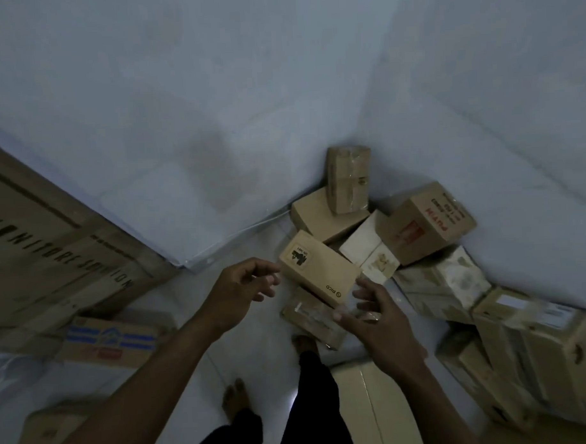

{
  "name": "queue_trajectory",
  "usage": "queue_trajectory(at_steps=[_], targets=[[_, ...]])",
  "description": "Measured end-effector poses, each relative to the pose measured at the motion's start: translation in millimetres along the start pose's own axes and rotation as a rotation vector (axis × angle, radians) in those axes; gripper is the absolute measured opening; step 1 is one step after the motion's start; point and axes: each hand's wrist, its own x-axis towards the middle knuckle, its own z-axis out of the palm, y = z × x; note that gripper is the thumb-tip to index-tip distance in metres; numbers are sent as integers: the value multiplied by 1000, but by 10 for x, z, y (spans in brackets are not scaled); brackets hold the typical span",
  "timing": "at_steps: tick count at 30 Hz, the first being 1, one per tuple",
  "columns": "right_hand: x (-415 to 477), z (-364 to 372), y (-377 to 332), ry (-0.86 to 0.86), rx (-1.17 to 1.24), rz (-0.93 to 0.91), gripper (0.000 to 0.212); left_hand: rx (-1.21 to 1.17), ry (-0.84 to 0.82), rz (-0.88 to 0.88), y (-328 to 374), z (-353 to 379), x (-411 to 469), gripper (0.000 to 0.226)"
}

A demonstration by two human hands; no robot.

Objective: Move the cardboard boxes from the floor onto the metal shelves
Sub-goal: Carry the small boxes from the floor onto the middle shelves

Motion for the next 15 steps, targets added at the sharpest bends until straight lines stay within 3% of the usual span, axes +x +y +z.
queue_trajectory(at_steps=[6,13,15], targets=[[1392,-141,568,-132,-245,41,100,-29,119,-238,-472,328,1111,19],[3223,335,1994,-269,-622,28,101,-106,203,-515,-2052,850,2548,18],[3603,574,2420,-314,-727,10,109,-181,238,-590,-2498,953,2833,14]])
